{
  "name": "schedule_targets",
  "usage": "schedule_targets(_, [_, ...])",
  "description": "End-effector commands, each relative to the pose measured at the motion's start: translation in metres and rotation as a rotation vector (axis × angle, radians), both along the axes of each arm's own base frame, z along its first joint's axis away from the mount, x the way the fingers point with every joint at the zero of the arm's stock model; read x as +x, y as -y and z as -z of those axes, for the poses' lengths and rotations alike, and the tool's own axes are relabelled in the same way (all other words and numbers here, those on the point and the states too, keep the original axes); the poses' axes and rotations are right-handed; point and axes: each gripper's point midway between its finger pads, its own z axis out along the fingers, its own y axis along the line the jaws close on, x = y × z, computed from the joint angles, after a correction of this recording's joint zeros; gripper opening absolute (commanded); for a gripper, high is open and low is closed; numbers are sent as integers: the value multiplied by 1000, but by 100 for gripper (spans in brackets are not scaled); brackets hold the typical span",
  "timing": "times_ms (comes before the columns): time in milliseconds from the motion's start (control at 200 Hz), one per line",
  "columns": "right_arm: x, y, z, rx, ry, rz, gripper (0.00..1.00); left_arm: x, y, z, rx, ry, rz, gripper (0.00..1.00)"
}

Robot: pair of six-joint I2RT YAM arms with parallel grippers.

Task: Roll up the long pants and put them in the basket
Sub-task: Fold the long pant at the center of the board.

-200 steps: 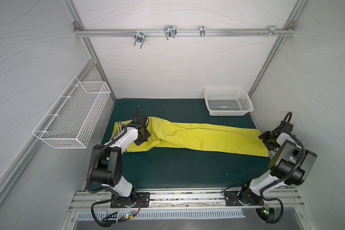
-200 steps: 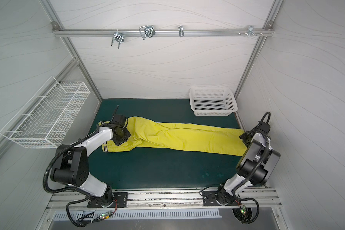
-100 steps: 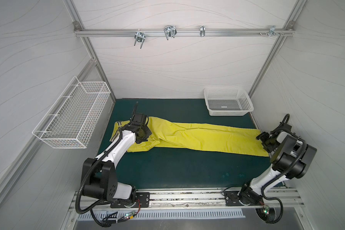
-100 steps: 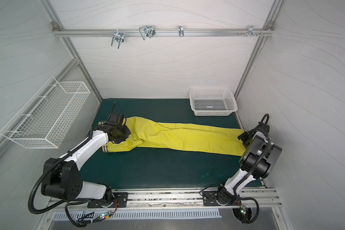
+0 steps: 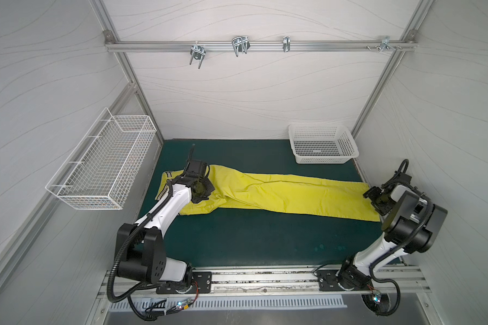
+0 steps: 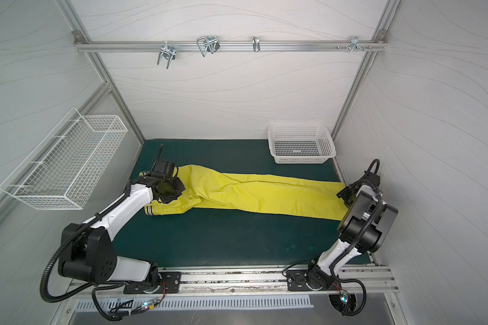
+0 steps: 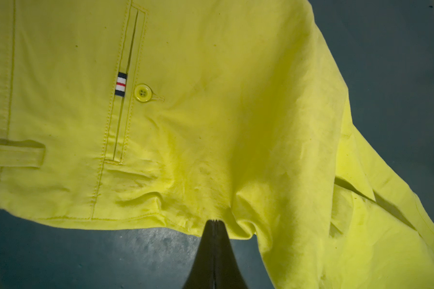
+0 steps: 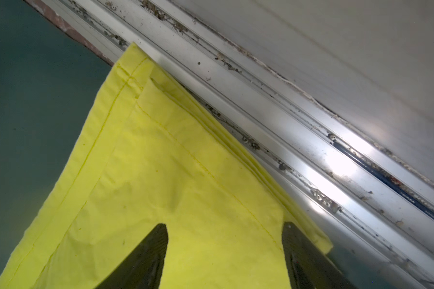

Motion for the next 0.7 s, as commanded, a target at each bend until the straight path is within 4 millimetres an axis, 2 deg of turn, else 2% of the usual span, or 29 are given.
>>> schedule_targets(0, [4,4,6,-10,-24,-17,74,7,2,-13,17,25,32,0])
schedule_targets(125, [6,1,17,21,-47,-28,73,6,2,-15,15,29,29,0])
schedule_targets(385, [8,-3,28,62,-85,-52,70,1,-1,-16,21,33,22,0])
schedule_targets(565, [10,-6,28,73,-83,-72,56,0,-4,-20,32,43,6,0])
schedule_targets(695, [12,-12,33,112,-89,-97,37,-4,-6,-22,37,46,1,0])
